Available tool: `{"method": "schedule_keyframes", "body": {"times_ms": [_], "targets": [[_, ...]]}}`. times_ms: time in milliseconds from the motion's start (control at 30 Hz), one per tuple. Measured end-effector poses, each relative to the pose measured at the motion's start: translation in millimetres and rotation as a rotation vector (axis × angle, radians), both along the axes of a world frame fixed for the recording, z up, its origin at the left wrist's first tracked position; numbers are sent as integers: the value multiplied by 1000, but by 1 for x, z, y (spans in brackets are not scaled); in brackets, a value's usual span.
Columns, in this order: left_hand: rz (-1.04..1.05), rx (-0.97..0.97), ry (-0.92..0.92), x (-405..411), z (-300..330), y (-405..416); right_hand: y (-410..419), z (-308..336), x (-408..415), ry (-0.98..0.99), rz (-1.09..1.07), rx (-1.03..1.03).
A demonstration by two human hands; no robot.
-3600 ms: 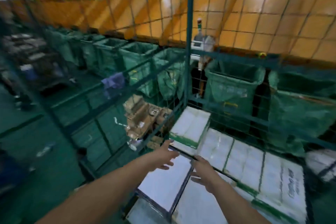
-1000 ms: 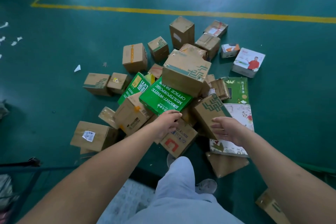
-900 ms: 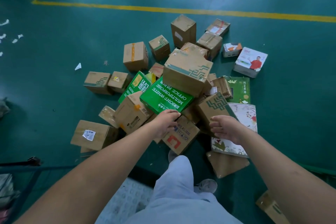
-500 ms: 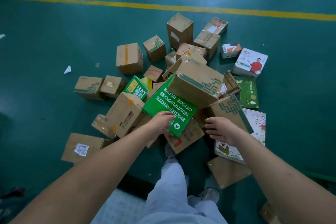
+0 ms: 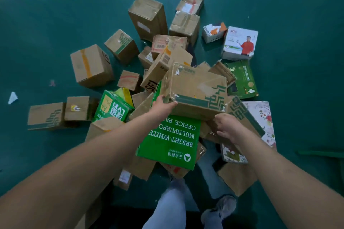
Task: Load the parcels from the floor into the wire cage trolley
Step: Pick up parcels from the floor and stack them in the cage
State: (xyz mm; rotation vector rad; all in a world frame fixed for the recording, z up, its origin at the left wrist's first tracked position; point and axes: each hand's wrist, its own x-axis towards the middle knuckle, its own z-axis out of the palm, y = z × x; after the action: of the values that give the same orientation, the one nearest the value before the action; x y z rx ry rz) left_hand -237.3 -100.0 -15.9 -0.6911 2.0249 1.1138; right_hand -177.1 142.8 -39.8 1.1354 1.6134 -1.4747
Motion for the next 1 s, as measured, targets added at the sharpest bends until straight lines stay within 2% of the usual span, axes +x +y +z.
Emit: {"method": "schedule_keyframes", "body": {"times_ms": [167, 300, 533, 767, 1000], "targets": [[-74, -108, 31, -49, -49, 9, 8, -52, -32, 35, -84, 133], [-128, -94, 46, -80, -80, 5, 22, -89, -56, 58, -64, 259], [-190, -37, 90, -100, -110, -19, 19, -120, -73, 47, -79, 213], [-63, 93, -12, -109, -98, -38, -5, -105, -76, 112, -26, 191], [11, 148, 9, -100, -29, -44, -11, -32, -54, 145, -181, 200]]}}
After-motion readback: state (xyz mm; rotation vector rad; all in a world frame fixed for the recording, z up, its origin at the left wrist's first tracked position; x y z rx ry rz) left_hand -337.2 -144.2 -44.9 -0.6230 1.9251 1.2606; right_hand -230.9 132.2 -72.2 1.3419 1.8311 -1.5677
